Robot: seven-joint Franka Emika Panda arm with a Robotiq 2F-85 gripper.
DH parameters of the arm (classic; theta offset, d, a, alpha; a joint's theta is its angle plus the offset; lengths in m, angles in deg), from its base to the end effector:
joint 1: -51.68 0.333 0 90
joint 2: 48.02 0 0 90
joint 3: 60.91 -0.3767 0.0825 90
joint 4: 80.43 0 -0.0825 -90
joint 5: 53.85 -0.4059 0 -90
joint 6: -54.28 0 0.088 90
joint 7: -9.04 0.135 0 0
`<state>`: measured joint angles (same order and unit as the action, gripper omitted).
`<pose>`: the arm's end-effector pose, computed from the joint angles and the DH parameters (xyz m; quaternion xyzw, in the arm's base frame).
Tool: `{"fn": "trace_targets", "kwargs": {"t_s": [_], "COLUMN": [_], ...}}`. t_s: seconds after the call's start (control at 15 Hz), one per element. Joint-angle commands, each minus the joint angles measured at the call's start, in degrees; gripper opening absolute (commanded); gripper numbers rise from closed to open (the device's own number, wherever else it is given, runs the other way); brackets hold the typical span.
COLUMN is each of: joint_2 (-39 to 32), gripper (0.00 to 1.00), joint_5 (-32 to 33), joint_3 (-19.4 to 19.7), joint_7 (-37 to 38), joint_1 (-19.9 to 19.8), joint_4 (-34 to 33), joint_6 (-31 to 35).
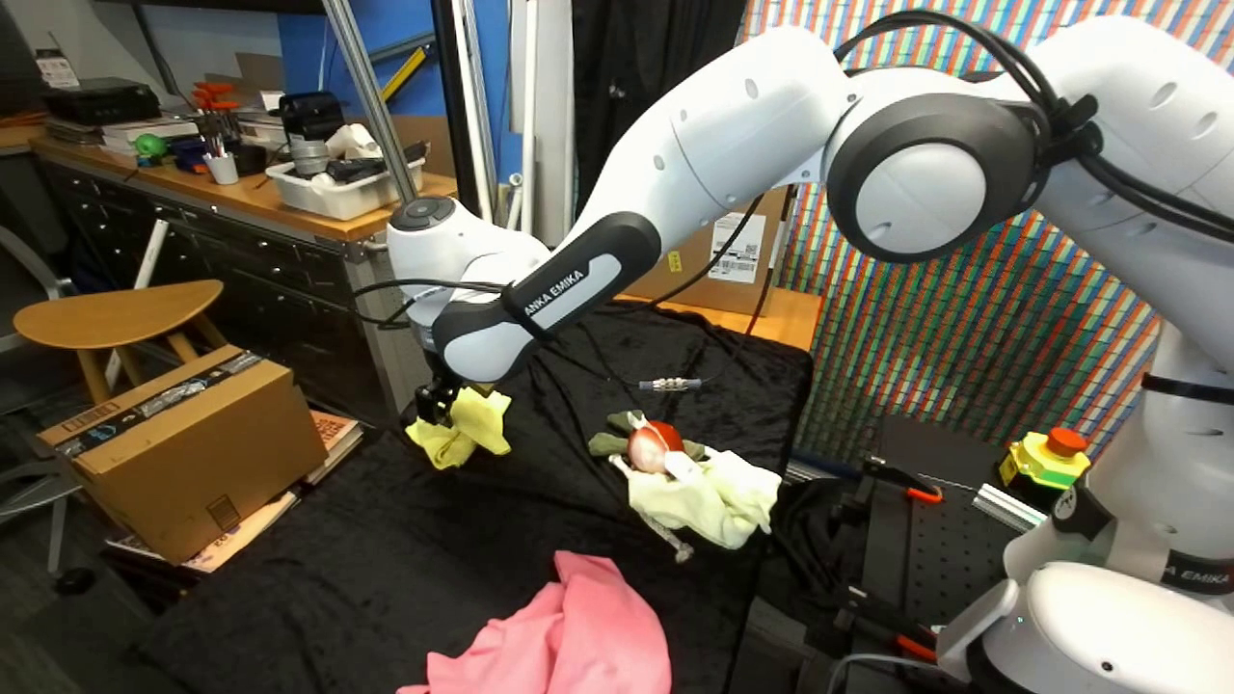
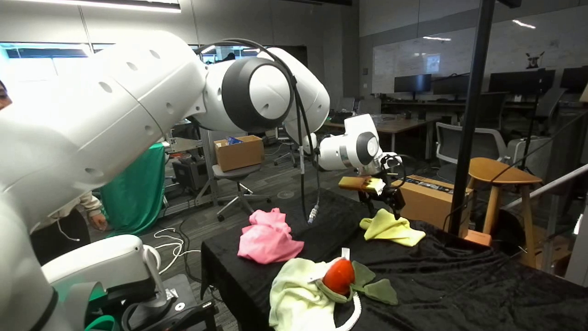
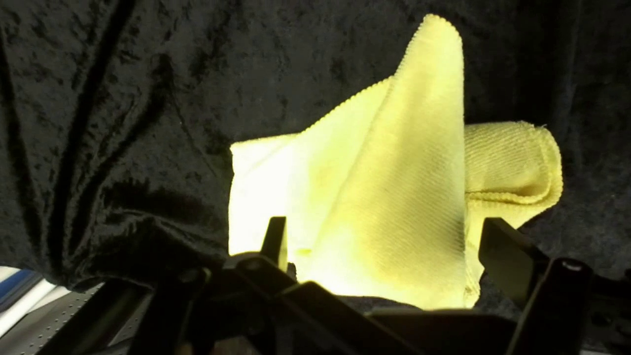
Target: Put all the items on the table in one place
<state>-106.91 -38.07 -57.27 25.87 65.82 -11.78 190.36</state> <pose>0.8297 0.1620 0.1570 0.9875 0.0541 0.1018 0.1070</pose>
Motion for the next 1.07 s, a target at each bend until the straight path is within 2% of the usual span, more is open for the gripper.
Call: {"fn": "trace_targets", "kwargs": {"t_s": [0.0, 0.33, 0.4, 0.47, 0.6, 1.0], "joint_2": [-3.53, -6.06, -6.49, -6.59, -7.0, -6.07], "gripper": [1.0, 1.0, 0.95, 0.73, 0.7, 0.22], "joint_5": [-2.09, -3.33, -3.43, -3.72, -4.11, -4.27], "joint_3": [1.37, 2.02, 2.19, 2.0, 2.12, 2.28], "joint_7": [1.56, 2.94, 3.2, 3.02, 3.18, 3.3], "joint_1": [0.69, 0.34, 0.32, 0.13, 0.1, 0.38], "joint_4": [-5.05, -7.54, -8.06, -8.23, -8.82, -8.16], "joint_6": [-1.5, -1.95, -2.11, -2.27, -2.23, -1.83]}}
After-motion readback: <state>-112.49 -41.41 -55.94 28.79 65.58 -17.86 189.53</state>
